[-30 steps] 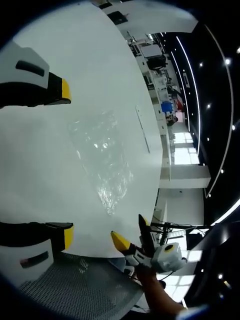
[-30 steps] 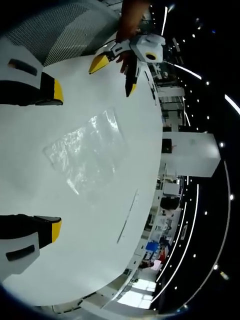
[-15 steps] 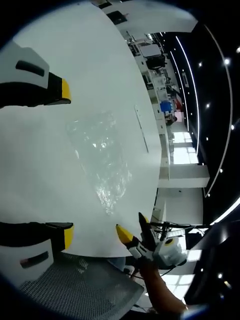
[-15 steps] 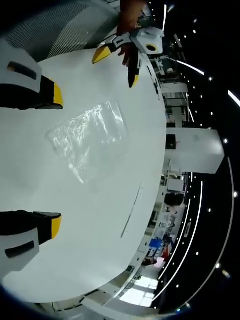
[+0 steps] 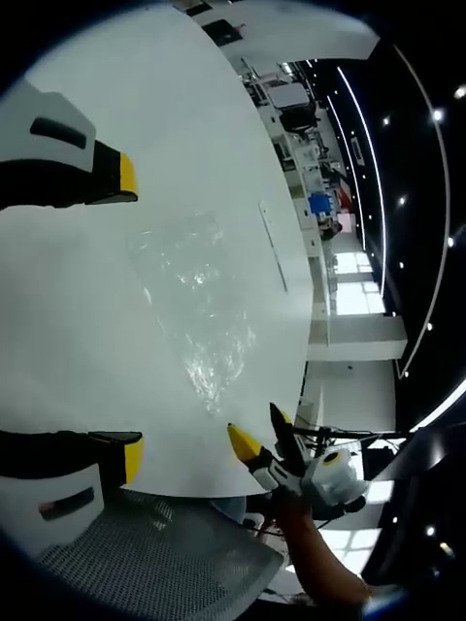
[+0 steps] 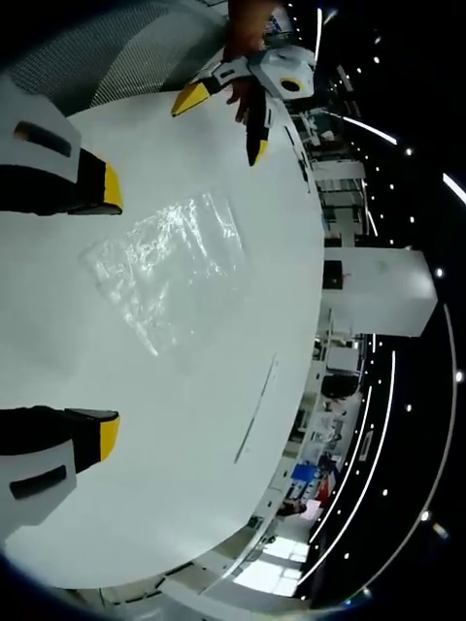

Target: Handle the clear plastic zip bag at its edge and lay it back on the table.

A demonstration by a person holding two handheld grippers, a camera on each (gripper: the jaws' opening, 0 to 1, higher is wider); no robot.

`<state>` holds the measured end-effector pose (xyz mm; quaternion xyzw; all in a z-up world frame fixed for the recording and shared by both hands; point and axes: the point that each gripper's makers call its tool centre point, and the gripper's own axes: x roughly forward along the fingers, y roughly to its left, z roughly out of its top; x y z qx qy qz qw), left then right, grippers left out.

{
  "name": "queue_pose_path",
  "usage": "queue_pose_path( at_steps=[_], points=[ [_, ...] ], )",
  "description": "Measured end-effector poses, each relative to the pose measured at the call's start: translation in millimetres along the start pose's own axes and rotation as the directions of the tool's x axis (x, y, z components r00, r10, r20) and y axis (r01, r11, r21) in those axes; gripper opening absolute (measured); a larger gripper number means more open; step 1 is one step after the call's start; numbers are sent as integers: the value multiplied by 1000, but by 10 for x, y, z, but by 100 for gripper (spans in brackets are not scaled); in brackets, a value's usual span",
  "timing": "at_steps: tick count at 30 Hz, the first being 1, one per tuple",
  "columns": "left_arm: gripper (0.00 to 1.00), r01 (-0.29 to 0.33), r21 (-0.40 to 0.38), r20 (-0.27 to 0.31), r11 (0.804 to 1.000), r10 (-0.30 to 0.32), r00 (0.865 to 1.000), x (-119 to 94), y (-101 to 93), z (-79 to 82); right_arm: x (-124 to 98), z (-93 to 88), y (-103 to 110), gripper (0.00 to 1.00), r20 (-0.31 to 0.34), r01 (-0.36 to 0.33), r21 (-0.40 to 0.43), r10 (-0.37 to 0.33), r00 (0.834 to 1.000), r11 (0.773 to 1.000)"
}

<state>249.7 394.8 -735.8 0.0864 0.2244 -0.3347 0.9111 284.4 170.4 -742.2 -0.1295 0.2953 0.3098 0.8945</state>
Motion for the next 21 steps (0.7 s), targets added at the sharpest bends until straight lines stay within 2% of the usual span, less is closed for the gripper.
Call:
queue_pose_path(
  at_steps=[14,21],
  points=[
    [97,5,3,-8,1000,-5,1000,-2,-57,0,110,8,-153,73,-7,6,45,-6,1000,999],
    [97,6,-5,-2,1000,-6,1000,-8,-62,11,161,-14,-252,65,-28,1,58,1,1000,998]
  ],
)
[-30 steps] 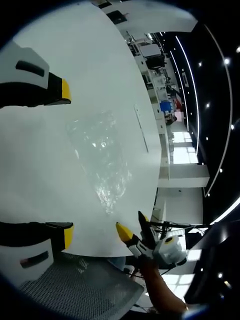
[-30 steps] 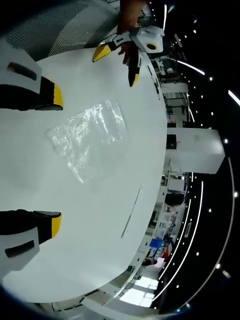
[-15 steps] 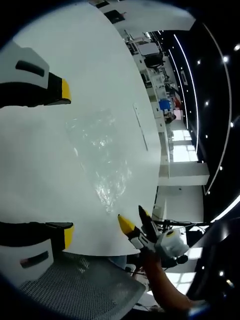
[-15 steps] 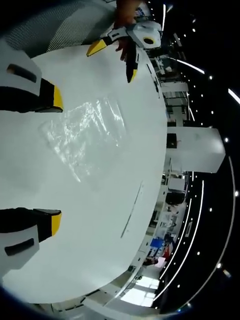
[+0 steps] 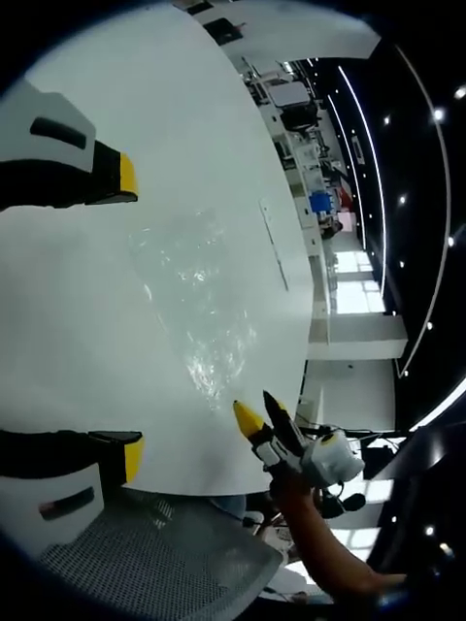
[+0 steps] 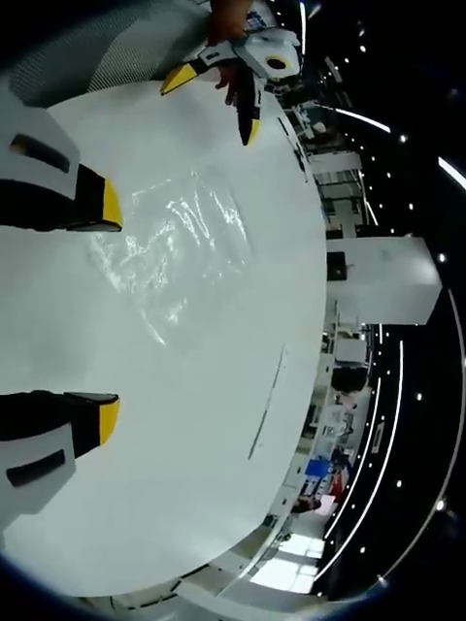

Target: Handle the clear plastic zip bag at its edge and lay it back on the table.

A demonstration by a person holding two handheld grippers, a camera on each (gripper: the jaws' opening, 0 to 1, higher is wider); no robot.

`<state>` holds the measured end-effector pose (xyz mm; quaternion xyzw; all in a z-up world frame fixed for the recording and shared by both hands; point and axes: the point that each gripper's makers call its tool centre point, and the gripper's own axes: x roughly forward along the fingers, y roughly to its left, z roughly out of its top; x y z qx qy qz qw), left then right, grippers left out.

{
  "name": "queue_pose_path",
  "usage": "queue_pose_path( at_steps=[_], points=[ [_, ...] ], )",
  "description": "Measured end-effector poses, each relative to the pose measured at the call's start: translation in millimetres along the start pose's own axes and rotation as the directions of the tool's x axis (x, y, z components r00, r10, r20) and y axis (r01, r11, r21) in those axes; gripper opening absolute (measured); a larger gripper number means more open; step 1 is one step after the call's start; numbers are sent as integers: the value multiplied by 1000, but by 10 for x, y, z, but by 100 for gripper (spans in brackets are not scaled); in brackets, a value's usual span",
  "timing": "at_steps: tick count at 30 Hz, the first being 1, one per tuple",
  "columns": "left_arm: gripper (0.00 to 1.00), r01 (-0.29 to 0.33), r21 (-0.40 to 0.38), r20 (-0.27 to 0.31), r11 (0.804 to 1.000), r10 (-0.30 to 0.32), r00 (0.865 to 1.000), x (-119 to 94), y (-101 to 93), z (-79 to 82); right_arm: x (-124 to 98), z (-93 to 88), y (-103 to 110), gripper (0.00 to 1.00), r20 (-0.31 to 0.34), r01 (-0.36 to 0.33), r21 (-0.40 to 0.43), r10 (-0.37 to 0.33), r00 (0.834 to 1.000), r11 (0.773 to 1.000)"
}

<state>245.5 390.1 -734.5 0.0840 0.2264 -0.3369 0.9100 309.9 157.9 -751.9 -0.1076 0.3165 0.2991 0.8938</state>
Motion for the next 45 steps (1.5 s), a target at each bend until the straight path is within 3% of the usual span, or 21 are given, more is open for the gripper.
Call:
queue_pose_path(
  at_steps=[10,21,27,31,38,45],
  points=[
    [96,17,8,-4,1000,-17,1000,3,-55,4,100,12,-148,59,-15,11,8,-11,1000,1000],
    [95,16,0,-4,1000,-16,1000,1,-57,7,306,55,-117,46,-48,-41,-2,41,998,999],
    [94,12,-1,-6,1000,-12,1000,1,-47,2,370,102,-62,40,-57,-60,38,62,996,997],
    [94,10,-2,-7,1000,-10,1000,2,-41,-4,417,113,-60,39,-64,-57,74,62,996,996],
    [93,6,2,-11,1000,-6,1000,5,-32,-14,459,130,-11,36,-70,-46,66,50,996,997],
    [92,-2,-2,-5,1000,2,1000,0,1,-12,492,190,-93,33,-59,-18,91,24,998,996]
  ],
)
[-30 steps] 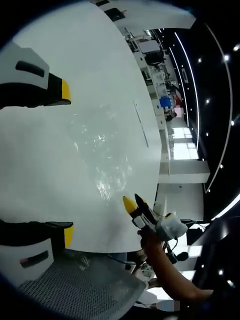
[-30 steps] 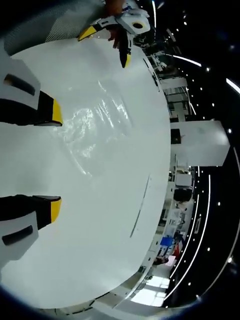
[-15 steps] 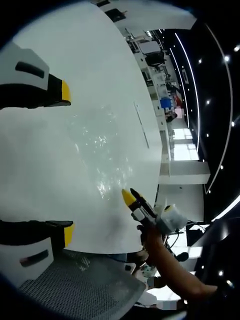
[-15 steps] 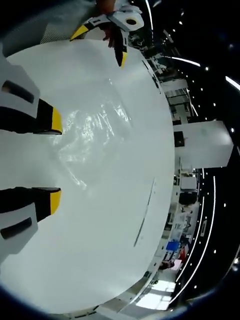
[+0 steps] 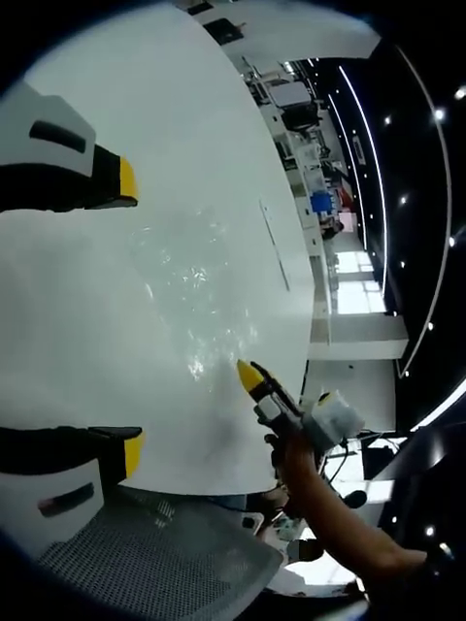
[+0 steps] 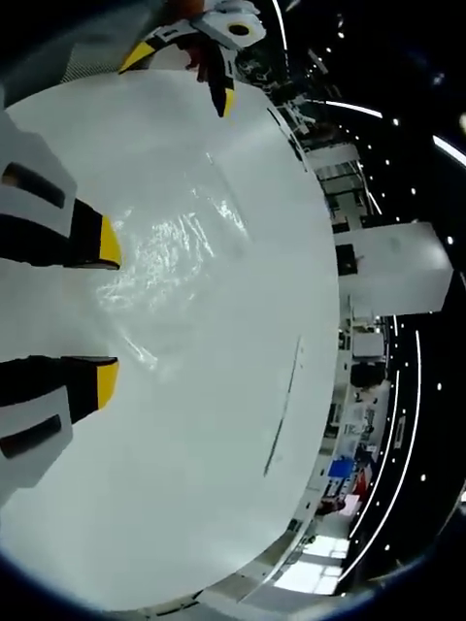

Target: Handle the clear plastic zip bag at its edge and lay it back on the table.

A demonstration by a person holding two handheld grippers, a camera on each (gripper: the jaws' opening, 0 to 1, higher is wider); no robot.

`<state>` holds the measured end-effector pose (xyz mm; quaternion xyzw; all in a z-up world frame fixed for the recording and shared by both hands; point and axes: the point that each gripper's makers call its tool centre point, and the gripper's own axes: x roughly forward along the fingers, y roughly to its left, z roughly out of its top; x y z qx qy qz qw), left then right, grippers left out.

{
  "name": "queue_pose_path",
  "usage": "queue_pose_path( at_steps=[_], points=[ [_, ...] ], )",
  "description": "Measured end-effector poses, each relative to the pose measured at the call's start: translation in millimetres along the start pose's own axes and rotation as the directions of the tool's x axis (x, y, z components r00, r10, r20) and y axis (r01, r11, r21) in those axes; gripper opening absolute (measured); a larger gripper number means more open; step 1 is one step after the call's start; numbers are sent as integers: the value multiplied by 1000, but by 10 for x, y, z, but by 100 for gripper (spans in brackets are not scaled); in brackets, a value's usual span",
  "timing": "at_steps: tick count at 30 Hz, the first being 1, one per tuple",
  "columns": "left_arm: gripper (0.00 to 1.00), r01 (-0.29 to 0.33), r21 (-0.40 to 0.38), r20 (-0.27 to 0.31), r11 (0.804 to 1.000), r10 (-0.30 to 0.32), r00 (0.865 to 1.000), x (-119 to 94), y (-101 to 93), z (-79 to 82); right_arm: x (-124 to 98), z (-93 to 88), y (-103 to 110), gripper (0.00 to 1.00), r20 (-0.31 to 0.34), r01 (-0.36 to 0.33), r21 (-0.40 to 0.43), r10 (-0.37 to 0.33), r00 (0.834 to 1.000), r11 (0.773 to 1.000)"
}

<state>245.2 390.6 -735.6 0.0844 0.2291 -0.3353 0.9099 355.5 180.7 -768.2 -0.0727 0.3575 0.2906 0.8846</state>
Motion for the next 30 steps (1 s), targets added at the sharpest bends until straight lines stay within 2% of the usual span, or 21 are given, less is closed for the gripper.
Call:
queue_pose_path(
  at_steps=[6,9,12,14,22,26,30],
  points=[
    [92,0,-1,-4,1000,0,1000,4,-13,0,93,13,-58,27,-11,28,58,-27,1000,998],
    [92,-1,4,-4,1000,1,1000,6,-22,10,138,-5,-122,18,-20,67,44,-66,998,997],
    [91,-3,3,-2,1000,3,1000,7,-19,15,148,2,-94,15,-31,72,50,-71,997,996],
    [91,-4,4,-3,1000,4,1000,8,-20,17,151,-22,-101,11,-41,93,15,-93,995,996],
    [90,-5,8,-1,1000,5,1000,15,-15,17,120,-36,-126,0,-37,115,45,-113,993,992],
    [90,-5,12,4,1000,5,1000,33,-23,31,58,-29,-135,0,-24,124,86,-123,992,989],
    [90,4,25,6,1000,-4,1000,37,-100,80,2,-57,-144,0,-5,134,178,-135,991,975]
  ],
)
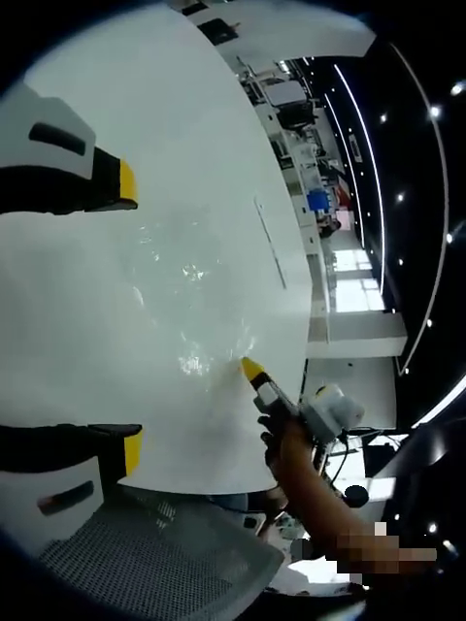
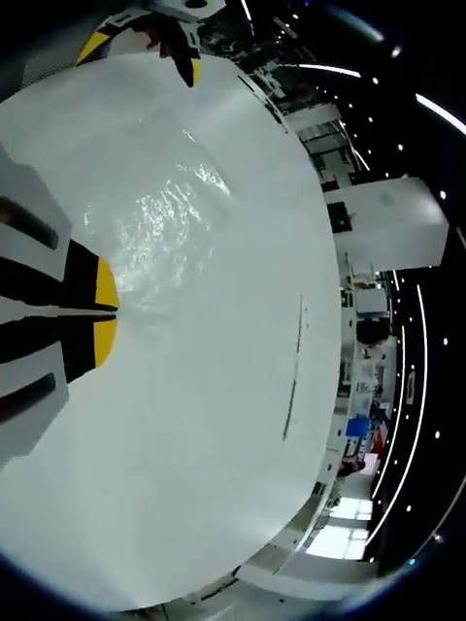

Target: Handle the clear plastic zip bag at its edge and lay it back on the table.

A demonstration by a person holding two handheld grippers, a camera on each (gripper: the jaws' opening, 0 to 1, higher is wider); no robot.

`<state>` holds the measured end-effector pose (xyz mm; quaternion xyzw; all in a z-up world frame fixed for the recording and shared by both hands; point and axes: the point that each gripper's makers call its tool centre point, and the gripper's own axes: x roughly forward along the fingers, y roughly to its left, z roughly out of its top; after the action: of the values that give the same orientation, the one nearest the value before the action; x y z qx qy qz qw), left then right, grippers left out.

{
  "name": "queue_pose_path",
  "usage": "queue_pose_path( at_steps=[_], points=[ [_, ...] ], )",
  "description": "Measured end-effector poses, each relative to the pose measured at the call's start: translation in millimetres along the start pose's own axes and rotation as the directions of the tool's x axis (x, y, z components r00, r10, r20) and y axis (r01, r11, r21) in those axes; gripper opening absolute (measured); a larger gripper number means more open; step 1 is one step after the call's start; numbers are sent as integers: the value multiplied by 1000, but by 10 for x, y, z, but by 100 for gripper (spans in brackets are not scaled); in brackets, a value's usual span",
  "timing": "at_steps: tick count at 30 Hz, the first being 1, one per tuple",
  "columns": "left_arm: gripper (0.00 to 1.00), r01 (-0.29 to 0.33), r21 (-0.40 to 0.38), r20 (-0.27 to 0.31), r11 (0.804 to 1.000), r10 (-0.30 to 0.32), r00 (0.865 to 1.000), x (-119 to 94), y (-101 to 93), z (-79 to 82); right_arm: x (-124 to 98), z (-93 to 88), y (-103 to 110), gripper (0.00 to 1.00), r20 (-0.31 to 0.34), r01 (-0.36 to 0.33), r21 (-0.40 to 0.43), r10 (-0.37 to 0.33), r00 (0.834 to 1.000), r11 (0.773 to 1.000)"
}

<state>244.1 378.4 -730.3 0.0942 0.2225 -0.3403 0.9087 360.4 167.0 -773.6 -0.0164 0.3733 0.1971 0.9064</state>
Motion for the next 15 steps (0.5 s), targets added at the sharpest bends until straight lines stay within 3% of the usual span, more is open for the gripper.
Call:
queue_pose_path(
  at_steps=[5,8,15],
  points=[
    [89,15,31,7,999,-15,1000,8,-96,81,-83,-38,-9,0,23,13,78,-14,1000,997],
    [87,27,66,-1,997,-27,1000,25,-252,194,-159,-67,12,0,35,16,118,-21,999,993],
    [85,50,70,-5,996,-50,999,164,-528,267,-230,-119,128,0,42,14,145,-20,999,989]
  ],
)
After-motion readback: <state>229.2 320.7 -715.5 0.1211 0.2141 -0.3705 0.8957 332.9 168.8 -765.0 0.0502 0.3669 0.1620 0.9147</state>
